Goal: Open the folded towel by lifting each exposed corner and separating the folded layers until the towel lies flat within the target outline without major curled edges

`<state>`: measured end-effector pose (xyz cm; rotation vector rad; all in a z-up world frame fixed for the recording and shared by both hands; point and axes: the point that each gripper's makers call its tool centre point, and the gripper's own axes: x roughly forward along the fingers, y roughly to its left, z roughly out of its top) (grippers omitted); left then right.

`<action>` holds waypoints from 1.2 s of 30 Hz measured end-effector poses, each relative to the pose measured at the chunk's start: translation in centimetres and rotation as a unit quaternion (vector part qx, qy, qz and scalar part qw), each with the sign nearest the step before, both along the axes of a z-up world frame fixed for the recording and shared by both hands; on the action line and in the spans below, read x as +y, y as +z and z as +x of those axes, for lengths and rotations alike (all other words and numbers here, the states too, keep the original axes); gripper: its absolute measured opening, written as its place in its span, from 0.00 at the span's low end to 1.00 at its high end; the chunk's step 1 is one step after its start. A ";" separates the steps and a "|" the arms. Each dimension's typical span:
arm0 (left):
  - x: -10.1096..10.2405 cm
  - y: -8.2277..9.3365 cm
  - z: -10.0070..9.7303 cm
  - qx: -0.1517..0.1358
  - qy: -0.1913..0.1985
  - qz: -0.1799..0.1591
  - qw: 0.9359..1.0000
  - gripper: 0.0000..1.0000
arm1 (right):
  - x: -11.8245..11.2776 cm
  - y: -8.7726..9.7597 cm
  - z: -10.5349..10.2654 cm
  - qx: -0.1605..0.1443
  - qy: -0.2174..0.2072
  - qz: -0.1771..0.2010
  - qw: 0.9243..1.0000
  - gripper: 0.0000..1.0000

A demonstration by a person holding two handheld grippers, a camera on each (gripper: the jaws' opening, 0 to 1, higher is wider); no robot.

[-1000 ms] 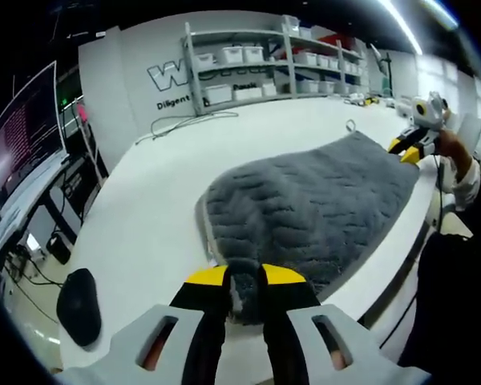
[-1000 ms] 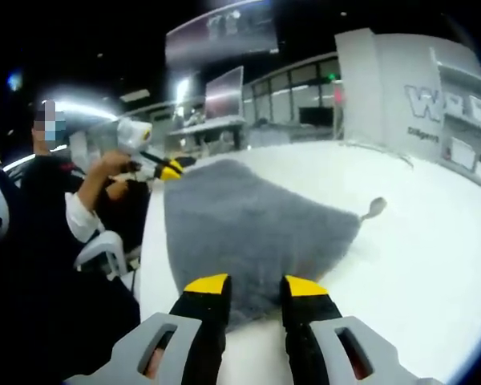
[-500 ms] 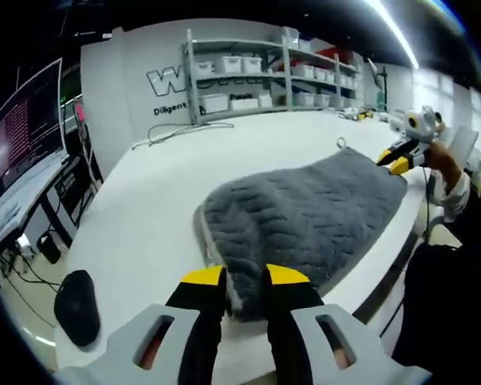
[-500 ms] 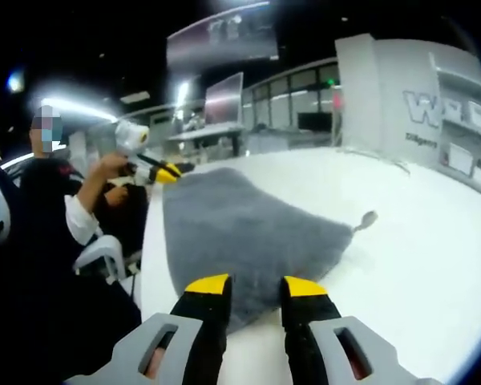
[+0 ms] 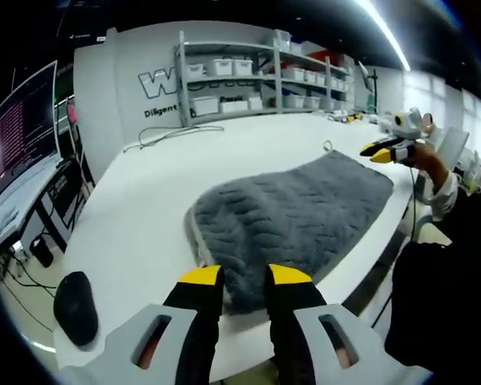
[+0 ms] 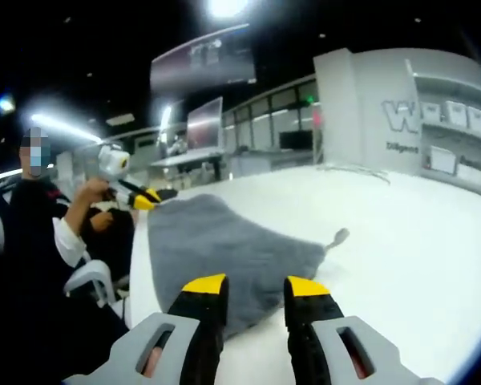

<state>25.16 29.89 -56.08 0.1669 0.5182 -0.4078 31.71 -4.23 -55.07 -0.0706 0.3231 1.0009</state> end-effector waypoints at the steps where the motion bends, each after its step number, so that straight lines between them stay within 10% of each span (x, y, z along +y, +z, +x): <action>1: 0.0 -0.1 -0.2 0.003 -0.002 0.002 1.000 0.22 | 0.0 0.0 0.1 0.000 -0.003 0.000 1.000 0.27; 36: 0.4 -1.9 -2.2 0.046 -0.013 0.003 0.999 0.28 | 0.3 -1.0 5.0 0.024 -0.043 0.004 0.999 0.32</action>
